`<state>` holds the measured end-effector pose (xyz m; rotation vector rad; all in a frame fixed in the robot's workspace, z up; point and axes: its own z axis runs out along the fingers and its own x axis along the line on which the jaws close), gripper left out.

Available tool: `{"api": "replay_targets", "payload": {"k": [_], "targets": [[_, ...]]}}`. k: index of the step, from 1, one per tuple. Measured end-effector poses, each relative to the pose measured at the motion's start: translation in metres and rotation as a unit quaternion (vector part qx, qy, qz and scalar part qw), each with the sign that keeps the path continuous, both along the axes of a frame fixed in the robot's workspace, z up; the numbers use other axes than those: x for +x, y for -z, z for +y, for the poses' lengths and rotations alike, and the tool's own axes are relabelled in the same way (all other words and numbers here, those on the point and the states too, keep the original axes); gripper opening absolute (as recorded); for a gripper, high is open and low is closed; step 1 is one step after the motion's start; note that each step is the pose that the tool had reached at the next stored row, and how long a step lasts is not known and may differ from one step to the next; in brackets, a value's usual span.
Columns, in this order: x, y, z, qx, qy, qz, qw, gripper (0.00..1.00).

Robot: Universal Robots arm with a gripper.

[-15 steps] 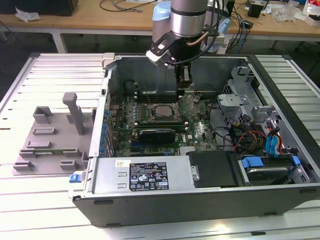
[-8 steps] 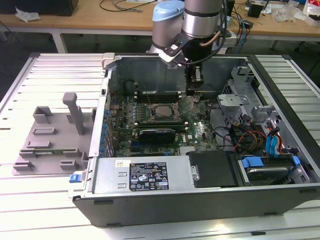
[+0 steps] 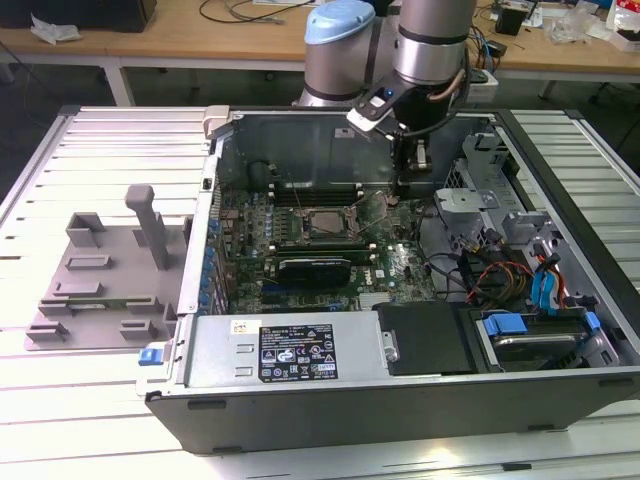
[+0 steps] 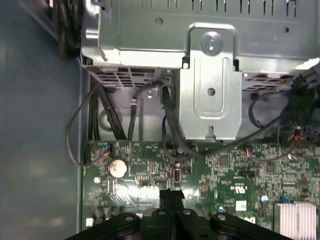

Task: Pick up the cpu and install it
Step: 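Close the cpu cover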

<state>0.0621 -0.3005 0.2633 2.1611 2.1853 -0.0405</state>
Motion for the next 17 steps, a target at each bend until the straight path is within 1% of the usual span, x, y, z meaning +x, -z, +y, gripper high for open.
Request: {"api": "replay_targets", "payload": {"k": [2, 4, 5, 6, 8, 9, 11, 12, 14, 17], "targets": [[0.0017, 0.0068, 0.0, 0.0, 0.0, 0.0023, 1.0, 0.11], [0.0018, 0.0124, 0.0, 0.0, 0.0, 0.0039, 1.0, 0.11], [0.0018, 0.0172, 0.0, 0.0, 0.0, 0.0053, 1.0, 0.11], [0.0018, 0.0192, 0.0, 0.0, 0.0, 0.006, 1.0, 0.11], [0.0015, 0.0193, 0.0, 0.0, 0.0, 0.006, 1.0, 0.11], [-0.0012, 0.0195, 0.0, 0.0, 0.0, 0.0053, 1.0, 0.11], [-0.0105, 0.0193, -0.0001, -0.0003, 0.0, -0.0015, 1.0, 0.11], [-0.0193, 0.0197, 0.0, 0.0003, 0.0, -0.0081, 1.0, 0.11], [-0.0349, 0.0195, 0.0, 0.0, 0.0, -0.018, 0.9998, 0.11], [-0.05, 0.0196, 0.0, 0.0001, 0.0, -0.0263, 0.9997, 0.11]]}}
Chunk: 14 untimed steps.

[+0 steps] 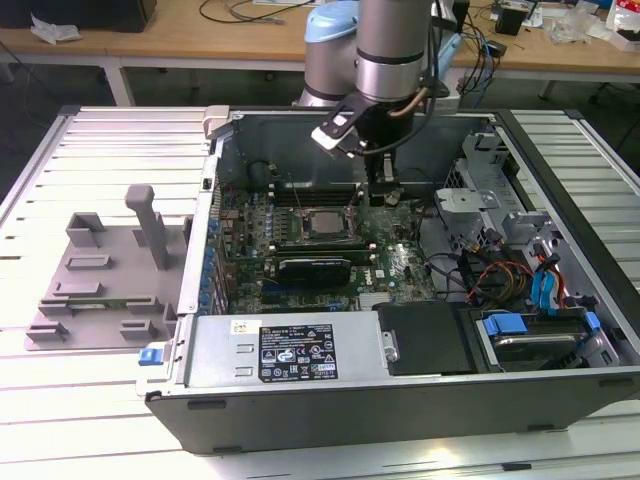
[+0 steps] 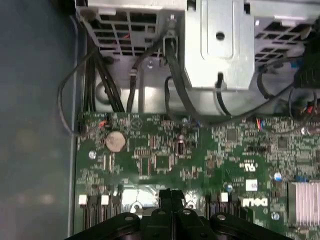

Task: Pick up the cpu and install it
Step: 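Close the cpu cover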

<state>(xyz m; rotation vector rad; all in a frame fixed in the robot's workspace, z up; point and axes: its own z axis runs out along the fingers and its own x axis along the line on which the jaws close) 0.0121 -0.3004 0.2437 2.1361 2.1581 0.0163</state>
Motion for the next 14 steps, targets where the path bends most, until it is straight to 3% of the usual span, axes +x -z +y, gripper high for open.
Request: {"api": "replay_targets", "payload": {"k": [4, 8, 9, 10, 11, 13, 14], "targets": [[-0.0148, -0.0001, 0.0, 0.0, 0.0, -0.0084, 1.0, 0.11], [-0.0147, -0.0001, -0.0001, -0.0001, 0.0, -0.008, 1.0, 0.11], [-0.0147, 0.0, -0.0001, -0.0002, 0.0, -0.0043, 1.0, 0.11], [-0.0144, 0.0002, -0.0001, -0.0001, 0.0, 0.0115, 0.9999, 0.11], [-0.0137, 0.0003, -0.0001, 0.0, 0.0, 0.03, 0.9995, 0.11], [-0.0131, 0.0004, -0.0001, 0.0001, 0.0, 0.0485, 0.9988, 0.11], [-0.0128, 0.0006, 0.0, 0.0002, 0.0, 0.0656, 0.9978, 0.11]]}}
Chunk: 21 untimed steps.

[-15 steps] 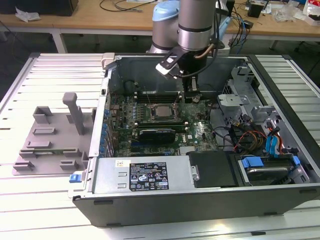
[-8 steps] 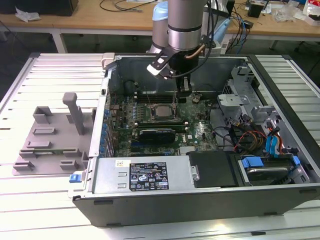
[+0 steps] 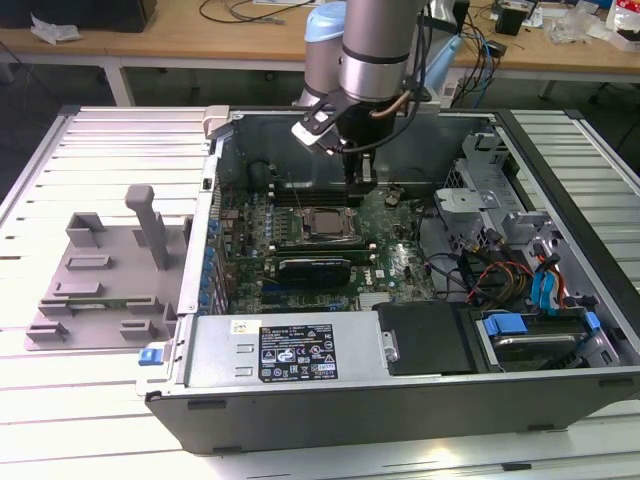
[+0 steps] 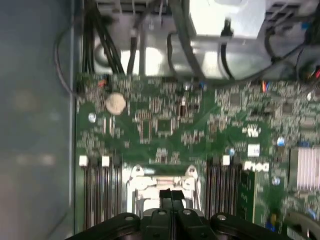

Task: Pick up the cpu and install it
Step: 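Close the cpu cover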

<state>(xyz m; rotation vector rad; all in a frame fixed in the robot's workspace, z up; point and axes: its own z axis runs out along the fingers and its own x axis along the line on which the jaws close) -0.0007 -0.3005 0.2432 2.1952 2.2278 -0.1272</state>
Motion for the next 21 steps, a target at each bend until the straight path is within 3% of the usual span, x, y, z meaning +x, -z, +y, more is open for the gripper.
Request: {"api": "replay_targets", "payload": {"k": [1, 2, 3, 5, 10, 13, 15, 17, 21], "targets": [[0.0, 0.0001, 0.0, 0.0, 0.0, 0.0156, 0.9999, 0.11], [-0.0011, 0.0002, -0.0001, 0.0, -0.001, 0.0185, 0.9998, 0.11], [-0.0019, 0.0009, -0.0001, 0.0004, -0.006, 0.0184, 0.9998, 0.11], [-0.002, 0.0018, -0.0002, -0.0003, -0.05, 0.0184, 0.9986, 0.11], [-0.0021, 0.0018, -0.0001, -0.0005, -0.059, 0.0184, 0.9981, 0.11], [-0.0021, 0.0018, -0.0001, -0.0013, -0.098, 0.0183, 0.995, 0.11], [-0.002, 0.0018, -0.0001, -0.0019, -0.131, 0.0183, 0.9912, 0.11], [-0.002, 0.002, -0.0001, -0.0026, -0.171, 0.0182, 0.9852, 0.11], [-0.0021, 0.0022, -0.0001, -0.0033, -0.207, 0.0181, 0.9781, 0.11]]}}
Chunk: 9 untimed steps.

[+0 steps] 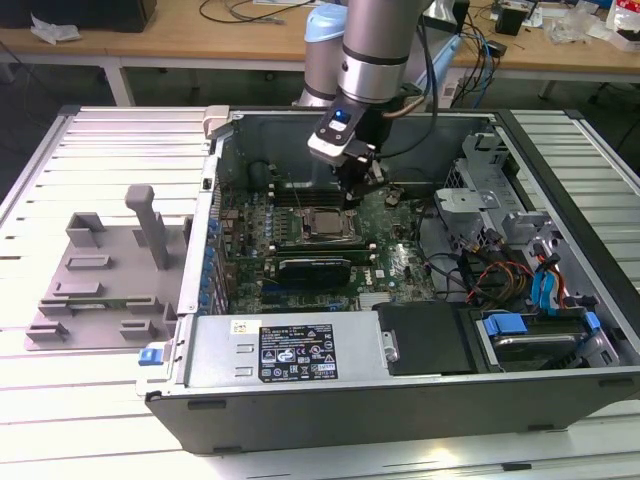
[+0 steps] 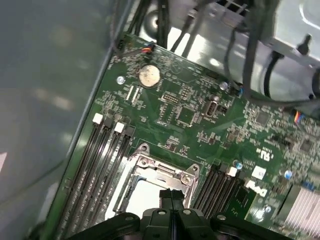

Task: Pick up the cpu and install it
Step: 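Close the cpu cover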

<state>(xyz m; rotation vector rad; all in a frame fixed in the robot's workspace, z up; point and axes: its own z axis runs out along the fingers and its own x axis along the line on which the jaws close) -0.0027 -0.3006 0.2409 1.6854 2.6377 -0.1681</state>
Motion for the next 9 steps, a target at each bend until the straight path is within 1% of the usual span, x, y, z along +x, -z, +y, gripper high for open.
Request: {"api": "replay_targets", "payload": {"k": [2, 3, 5, 6, 7, 8, 9], "targets": [[0.0, 0.0002, 0.0, 0.0, -0.032, 0.0, 0.9995, 0.11], [0.0, 0.0003, 0.0, 0.0, -0.041, 0.0, 0.9992, 0.11], [0.0, 0.0005, 0.0, 0.0, -0.063, 0.0, 0.998, 0.11], [0.0, 0.0007, 0.0, 0.0, -0.087, 0.0, 0.9962, 0.11], [0.0, 0.0009, 0.0, 0.0, -0.114, 0.0, 0.9935, 0.11], [0.0, 0.0011, 0.0, 0.0, -0.131, 0.0, 0.9914, 0.11], [0.0, 0.0013, 0.0, 0.0, -0.158, 0.0, 0.9874, 0.11]]}}
